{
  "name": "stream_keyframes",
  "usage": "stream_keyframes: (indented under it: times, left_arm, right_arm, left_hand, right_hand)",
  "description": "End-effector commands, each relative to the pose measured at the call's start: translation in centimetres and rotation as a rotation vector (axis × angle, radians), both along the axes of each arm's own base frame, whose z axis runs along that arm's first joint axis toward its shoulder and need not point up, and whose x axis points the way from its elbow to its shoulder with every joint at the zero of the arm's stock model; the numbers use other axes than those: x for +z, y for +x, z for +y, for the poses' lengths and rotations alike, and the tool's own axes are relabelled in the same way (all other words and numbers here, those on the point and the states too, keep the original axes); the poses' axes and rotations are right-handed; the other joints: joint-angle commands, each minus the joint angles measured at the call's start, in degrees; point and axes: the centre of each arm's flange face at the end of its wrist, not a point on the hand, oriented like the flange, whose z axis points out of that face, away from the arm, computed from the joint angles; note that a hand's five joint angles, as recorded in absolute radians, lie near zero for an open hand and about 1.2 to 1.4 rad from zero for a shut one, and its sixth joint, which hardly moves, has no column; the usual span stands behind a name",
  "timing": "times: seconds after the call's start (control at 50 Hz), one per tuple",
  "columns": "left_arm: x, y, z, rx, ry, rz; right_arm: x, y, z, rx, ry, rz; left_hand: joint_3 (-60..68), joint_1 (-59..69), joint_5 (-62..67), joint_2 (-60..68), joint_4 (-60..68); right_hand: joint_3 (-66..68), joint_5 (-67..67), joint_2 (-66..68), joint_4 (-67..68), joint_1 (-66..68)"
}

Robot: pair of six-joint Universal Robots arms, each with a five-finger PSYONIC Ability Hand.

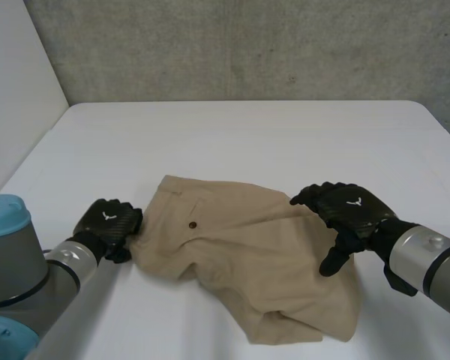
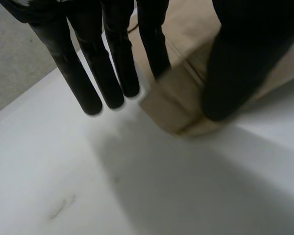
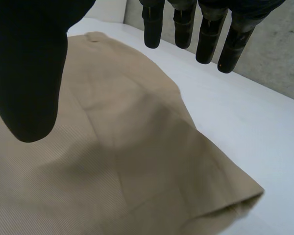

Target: Fold the shorts.

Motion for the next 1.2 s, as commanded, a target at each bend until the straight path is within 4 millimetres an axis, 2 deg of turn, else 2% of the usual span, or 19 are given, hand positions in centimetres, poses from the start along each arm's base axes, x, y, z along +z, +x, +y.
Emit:
stream_keyframes:
  times: [0.02,0.14,0.2,0.28,0.36,0.42,0.52,0.54,0.56,0.58,0.66,0.72,0.74,0.82,0.88,0.94,1.06,1.16,1.2]
  left_arm:
    - [0.5,-0.5,-0.8,0.006,-0.046,0.002]
    - [3.7,1.0,-4.9,0.186,-0.219,-0.002]
    - [7.7,2.5,-7.9,0.293,-0.373,0.034]
    - [13.3,2.3,-10.2,0.305,-0.570,0.116]
    - [17.9,-0.1,-10.5,0.239,-0.706,0.242]
    - [20.3,-4.7,-8.2,0.081,-0.724,0.389]
    - [18.2,-10.1,-4.5,-0.154,-0.628,0.435]
    - [15.9,-12.5,-2.4,-0.260,-0.557,0.431]
    - [15.1,-13.3,-1.6,-0.294,-0.531,0.429]
    - [13.2,-15.0,0.5,-0.375,-0.472,0.418]
    - [8.6,-18.0,5.8,-0.530,-0.335,0.387]
    - [6.5,-18.8,8.1,-0.580,-0.274,0.362]
    - [5.8,-19.1,9.4,-0.608,-0.256,0.348]
    - [6.0,-19.4,11.1,-0.640,-0.277,0.333]
    - [7.5,-19.2,10.8,-0.613,-0.322,0.339]
    - [9.9,-18.0,9.1,-0.505,-0.392,0.347]
    - [13.9,-13.2,3.0,-0.207,-0.495,0.340]
    - [14.0,-9.3,-1.4,-0.066,-0.463,0.269]
    - [13.7,-8.3,-2.3,-0.037,-0.433,0.245]
  right_arm:
    - [0.0,-1.2,-0.8,-0.045,-0.014,-0.008]
    - [0.8,-1.8,-1.1,-0.069,-0.043,-0.015]
    - [1.0,-1.9,-1.1,-0.074,-0.055,-0.019]
    - [1.1,-1.9,-1.1,-0.074,-0.067,-0.022]
    - [0.8,-1.9,-1.0,-0.075,-0.066,-0.021]
    - [0.7,-1.9,-0.9,-0.075,-0.063,-0.021]
    - [0.8,-2.4,-1.1,-0.095,-0.077,-0.022]
    - [0.9,-2.5,-1.2,-0.098,-0.081,-0.023]
    - [1.1,-2.8,-1.4,-0.112,-0.089,-0.024]
    - [1.1,-3.0,-1.5,-0.120,-0.092,-0.024]
    - [1.4,-3.6,-1.9,-0.143,-0.105,-0.025]
    - [1.5,-4.0,-2.2,-0.159,-0.109,-0.024]
    - [1.5,-4.1,-2.3,-0.164,-0.110,-0.024]
    - [1.5,-4.5,-2.6,-0.179,-0.111,-0.023]
    - [1.6,-4.6,-2.7,-0.184,-0.114,-0.023]
    - [1.8,-4.6,-2.8,-0.182,-0.121,-0.023]
    - [3.9,-4.6,-4.2,-0.193,-0.192,-0.028]
    - [5.4,-3.8,-4.8,-0.186,-0.166,-0.038]
    - [5.3,-2.4,-5.1,-0.153,-0.108,-0.057]
  left_hand:
    - [25.69,26.15,26.46,25.07,25.53]
    - [25.69,26.15,26.46,25.07,25.53]
    - [25.69,26.15,26.46,25.07,25.53]
    - [25.69,26.15,26.46,25.07,25.53]
    - [25.69,26.15,26.46,25.07,25.53]
    - [25.69,26.15,26.46,25.07,25.53]
    - [25.69,26.15,26.46,25.07,25.53]
    - [25.69,26.15,26.46,25.07,25.53]
    - [25.69,26.15,26.46,25.07,25.53]
    - [25.69,26.15,26.46,25.07,25.53]
    - [15.35,15.81,16.12,14.73,15.19]
    - [-3.82,-3.36,-3.05,-4.44,-3.97]
    - [-17.22,-16.76,-16.45,-17.83,-17.37]
    - [-31.42,-30.96,-30.65,-32.04,-31.58]
    - [-35.85,-35.39,-35.08,-36.46,-36.00]
    - [-37.20,-36.74,-36.43,-37.82,-37.36]
    - [-37.37,-36.91,-36.60,-37.99,-37.52]
    - [-36.36,-35.90,-35.59,-36.98,-36.52]
    - [-36.19,-35.73,-35.42,-36.81,-36.35]
  right_hand:
    - [-2.22,-3.47,-2.32,-3.30,-1.49]
    - [-2.22,-3.47,-2.32,-3.30,-1.49]
    - [-2.22,-3.47,-2.32,-3.30,-1.49]
    - [-2.22,-3.47,-2.32,-3.30,-1.49]
    - [-2.22,-3.47,-2.32,-3.30,-1.49]
    - [-2.22,-3.47,-2.32,-3.30,-1.49]
    - [-2.22,-3.47,-2.32,-3.30,-1.49]
    - [-2.22,-3.47,-2.32,-3.30,-1.49]
    - [-2.22,-3.47,-2.32,-3.30,-1.49]
    - [-2.22,-3.47,-2.32,-3.30,-1.49]
    - [-2.22,-3.47,-2.32,-3.30,-1.49]
    - [-2.22,-3.47,-2.32,-3.30,-1.49]
    - [-2.22,-3.47,-2.32,-3.30,-1.49]
    - [-2.22,-3.47,-2.32,-3.30,-1.49]
    - [-2.22,-3.47,-2.32,-3.30,-1.49]
    - [-2.22,-3.47,-2.32,-3.30,-1.49]
    - [-2.22,-3.47,-2.32,-3.30,-1.49]
    - [-2.22,-3.47,-2.32,-3.30,-1.49]
    - [-2.22,-3.47,-2.32,-3.30,-1.49]
